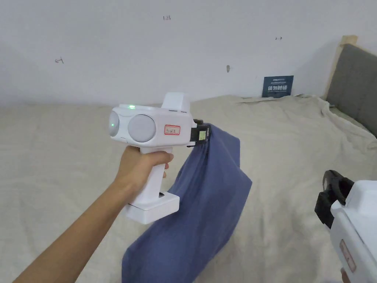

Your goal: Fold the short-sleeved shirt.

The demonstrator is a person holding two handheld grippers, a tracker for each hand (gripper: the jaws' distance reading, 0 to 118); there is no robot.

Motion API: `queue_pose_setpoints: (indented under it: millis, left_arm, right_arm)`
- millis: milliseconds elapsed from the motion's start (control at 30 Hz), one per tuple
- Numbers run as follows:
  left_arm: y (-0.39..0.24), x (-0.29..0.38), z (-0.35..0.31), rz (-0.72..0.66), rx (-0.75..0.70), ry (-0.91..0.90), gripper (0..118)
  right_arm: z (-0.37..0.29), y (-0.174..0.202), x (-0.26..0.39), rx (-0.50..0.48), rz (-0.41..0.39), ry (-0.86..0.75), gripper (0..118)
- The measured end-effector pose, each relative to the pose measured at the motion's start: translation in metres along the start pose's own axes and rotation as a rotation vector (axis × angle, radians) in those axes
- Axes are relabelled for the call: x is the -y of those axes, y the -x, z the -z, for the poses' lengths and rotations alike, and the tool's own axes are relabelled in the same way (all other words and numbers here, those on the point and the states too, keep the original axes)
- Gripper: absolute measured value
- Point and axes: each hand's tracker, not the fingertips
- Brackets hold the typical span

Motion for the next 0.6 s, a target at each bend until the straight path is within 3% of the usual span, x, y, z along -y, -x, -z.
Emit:
queue_pose_setpoints:
  millis: [233,600]
  left_arm:
    - [-0.019,0.051,0.057,0.001,0.067,0.148,0]
    - [-0.006,0.183,0.134,0.036,-0.046,0.544,0]
  right_arm:
    - [-0.001,-0.022,0.008,0.053,-0.006,0.022,0]
    - [0.006,-0.018,0.025,0.049,0.011,0.067,0]
